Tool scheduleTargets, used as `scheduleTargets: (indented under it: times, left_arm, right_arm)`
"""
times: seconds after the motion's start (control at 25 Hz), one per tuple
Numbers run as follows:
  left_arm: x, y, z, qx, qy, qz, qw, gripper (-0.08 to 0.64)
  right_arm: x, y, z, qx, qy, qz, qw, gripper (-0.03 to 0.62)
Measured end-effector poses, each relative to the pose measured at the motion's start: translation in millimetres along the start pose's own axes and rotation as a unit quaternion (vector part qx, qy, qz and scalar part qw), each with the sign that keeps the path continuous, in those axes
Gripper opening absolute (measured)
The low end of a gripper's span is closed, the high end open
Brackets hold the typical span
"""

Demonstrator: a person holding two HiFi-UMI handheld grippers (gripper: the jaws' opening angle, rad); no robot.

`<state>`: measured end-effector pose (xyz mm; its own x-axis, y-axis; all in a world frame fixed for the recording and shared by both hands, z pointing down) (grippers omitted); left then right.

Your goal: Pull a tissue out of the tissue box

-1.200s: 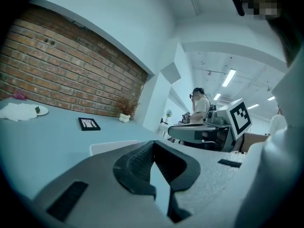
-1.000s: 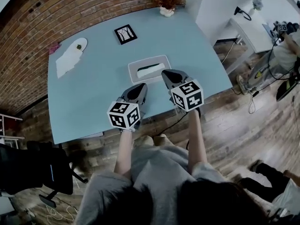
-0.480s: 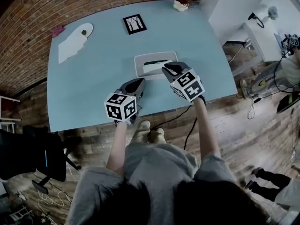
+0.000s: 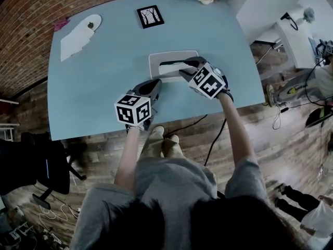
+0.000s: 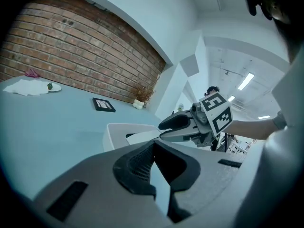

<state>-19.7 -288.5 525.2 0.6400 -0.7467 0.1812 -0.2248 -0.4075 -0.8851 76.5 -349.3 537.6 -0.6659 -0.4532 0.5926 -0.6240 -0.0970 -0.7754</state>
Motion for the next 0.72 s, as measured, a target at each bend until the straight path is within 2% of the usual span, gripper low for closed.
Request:
scheduleTargets:
  times: [0.24,0.48,0.72]
  left_arm:
    - [5.9,-4.5,-2.5,-0.012,0.001,-0.005,0.9999,0.003]
    - [4.0,-8.4,-2.9,-0.019,0.004,-0.006,0.9998,0.003]
    - [-0.3,-10.9,-3.6,-0.024,0.009,-0.004,0.9997,0.003]
  right_arm:
    - [11.3,0.0,0.1,-0.033,0.038,-0.024,0.998,0.153]
    - [20.2,-1.5,-8.6,-0.064,0.072,-0.049,0.994,0.156]
    - [29.2,-3.1,-7.8,-0.077,0.064,-0.063,0.993,0.144]
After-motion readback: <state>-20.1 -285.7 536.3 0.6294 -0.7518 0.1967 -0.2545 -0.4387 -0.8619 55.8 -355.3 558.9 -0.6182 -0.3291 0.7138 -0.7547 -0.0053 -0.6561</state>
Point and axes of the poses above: the fingertips, and each gripper's own axes: x forward along the fingers, z to its right, y out of its top, the point moved 2 cm from there along -x, backward along the fingers, and after that the axes turned 11 degrees about z, right-handed, at the moved point
